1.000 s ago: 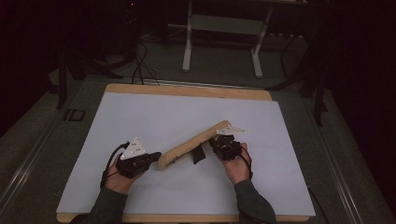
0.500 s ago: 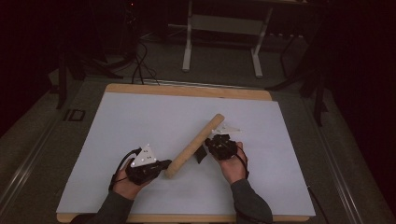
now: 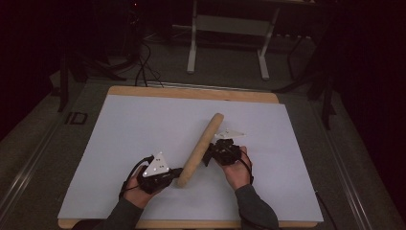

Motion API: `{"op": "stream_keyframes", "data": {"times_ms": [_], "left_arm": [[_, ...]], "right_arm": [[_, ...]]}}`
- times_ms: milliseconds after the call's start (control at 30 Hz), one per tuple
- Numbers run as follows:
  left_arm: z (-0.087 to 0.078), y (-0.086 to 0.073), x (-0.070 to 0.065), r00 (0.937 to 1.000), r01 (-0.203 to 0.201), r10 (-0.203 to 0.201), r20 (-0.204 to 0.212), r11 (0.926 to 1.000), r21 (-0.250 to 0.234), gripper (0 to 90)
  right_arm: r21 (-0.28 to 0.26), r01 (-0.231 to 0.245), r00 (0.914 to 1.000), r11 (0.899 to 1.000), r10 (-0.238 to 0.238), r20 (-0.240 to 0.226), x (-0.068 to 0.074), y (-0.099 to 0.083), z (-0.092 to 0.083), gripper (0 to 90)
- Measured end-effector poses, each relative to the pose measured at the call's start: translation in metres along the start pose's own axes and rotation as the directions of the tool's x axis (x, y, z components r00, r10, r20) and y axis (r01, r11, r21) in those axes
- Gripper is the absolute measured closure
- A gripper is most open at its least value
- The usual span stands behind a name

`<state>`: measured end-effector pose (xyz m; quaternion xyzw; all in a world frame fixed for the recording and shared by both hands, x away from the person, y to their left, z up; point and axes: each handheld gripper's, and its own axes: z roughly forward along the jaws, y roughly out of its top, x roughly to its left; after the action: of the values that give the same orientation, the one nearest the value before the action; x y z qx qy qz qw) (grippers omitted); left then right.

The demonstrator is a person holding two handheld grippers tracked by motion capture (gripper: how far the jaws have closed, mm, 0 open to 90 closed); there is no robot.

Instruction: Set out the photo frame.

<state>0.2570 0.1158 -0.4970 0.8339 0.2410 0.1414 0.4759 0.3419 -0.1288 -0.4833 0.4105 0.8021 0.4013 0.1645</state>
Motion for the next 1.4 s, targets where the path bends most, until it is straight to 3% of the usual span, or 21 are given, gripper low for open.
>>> {"op": "stream_keyframes", "data": {"times_ms": [567,800,1133,1400], "left_arm": [[0.016,0.005,-0.016,0.9996,-0.027,0.027,0.005,0.9996,-0.012,90.0],[0.023,0.006,-0.020,0.9994,-0.035,0.035,0.003,0.9993,-0.013,90.0],[0.035,0.008,-0.028,0.9984,-0.054,0.054,-0.013,0.9985,-0.005,90.0],[0.040,0.008,-0.030,0.9986,-0.047,0.046,-0.024,0.9987,-0.018,90.0]], "right_arm": [[0.007,0.034,0.9986,0.999,-0.034,-0.041,0.010,-0.004,0.004,90.0],[0.004,0.043,0.9957,0.999,-0.042,-0.082,0.011,-0.006,0.004,90.0],[0.009,0.073,0.9865,0.997,-0.071,-0.147,0.016,-0.009,0.005,90.0],[0.026,0.094,0.9790,0.995,-0.087,-0.184,0.014,-0.009,0.002,90.0]]}}
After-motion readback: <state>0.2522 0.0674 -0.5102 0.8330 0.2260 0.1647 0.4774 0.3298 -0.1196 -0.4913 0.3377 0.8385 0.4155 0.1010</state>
